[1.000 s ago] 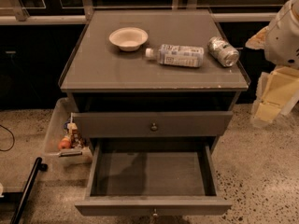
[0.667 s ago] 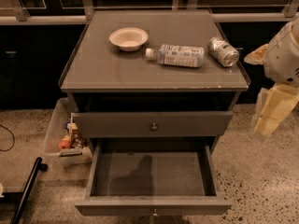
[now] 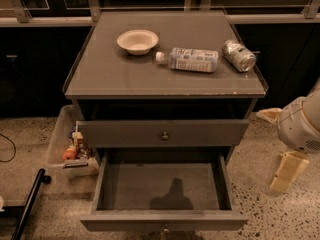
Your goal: Close middle drawer
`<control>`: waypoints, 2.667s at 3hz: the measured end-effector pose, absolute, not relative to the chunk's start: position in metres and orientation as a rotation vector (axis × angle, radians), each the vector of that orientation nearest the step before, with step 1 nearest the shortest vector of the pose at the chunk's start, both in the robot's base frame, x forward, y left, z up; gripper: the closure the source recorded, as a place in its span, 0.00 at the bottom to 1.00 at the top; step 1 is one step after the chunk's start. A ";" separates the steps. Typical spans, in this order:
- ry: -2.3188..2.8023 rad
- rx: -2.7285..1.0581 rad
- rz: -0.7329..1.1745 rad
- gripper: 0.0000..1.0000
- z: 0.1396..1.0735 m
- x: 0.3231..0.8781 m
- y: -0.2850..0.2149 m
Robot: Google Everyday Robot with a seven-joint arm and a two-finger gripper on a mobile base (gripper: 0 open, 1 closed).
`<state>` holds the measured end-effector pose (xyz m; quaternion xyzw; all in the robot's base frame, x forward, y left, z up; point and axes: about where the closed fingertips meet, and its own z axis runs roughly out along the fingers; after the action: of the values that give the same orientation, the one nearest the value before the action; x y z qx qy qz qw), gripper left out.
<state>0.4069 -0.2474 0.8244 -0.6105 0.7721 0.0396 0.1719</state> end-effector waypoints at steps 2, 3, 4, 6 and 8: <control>2.188 -1.721 0.145 0.00 0.814 0.404 -0.250; 2.179 -1.673 0.248 0.00 0.772 0.401 -0.256; 2.147 -1.646 0.313 0.00 0.734 0.406 -0.260; 2.068 -1.641 0.381 0.00 0.700 0.411 -0.257; 2.020 -1.545 0.495 0.01 0.657 0.403 -0.252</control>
Offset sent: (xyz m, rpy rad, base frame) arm -0.0070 -0.0079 -0.0258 0.0651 0.0213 -0.0057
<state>0.4033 -0.2517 0.6572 -0.5740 0.7502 0.1840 0.2718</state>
